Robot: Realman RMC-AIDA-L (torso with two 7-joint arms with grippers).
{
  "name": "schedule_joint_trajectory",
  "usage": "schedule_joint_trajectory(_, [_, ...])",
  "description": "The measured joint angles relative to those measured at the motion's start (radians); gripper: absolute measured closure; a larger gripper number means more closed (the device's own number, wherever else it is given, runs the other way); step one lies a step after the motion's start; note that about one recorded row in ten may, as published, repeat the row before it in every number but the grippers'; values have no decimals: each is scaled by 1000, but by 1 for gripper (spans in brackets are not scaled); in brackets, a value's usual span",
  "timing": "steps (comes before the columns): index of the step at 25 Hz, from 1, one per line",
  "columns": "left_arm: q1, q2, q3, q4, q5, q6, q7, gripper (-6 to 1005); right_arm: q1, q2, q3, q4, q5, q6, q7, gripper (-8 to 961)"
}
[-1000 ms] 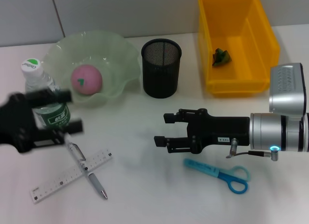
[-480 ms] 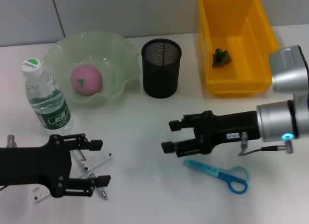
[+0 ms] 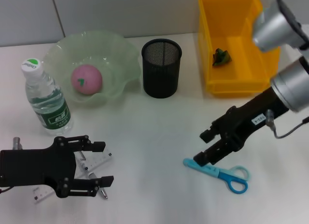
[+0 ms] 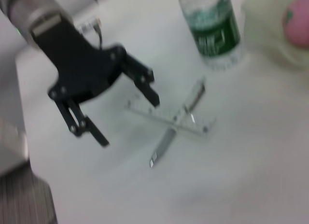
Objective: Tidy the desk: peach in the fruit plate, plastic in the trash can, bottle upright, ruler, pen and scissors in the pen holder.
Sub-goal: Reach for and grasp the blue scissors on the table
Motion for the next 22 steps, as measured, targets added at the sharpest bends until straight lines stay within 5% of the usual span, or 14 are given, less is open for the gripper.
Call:
schedule_joint_trajectory(11, [-3,-2,-5,-15,-3,-48,-7,198,212,3,-315,-47,-312,-72,240,196])
schedule_joint_trajectory(22, [0,3,-2,-36,-1,-59,-2,198,208,13,-548,18,-309,65,307,196])
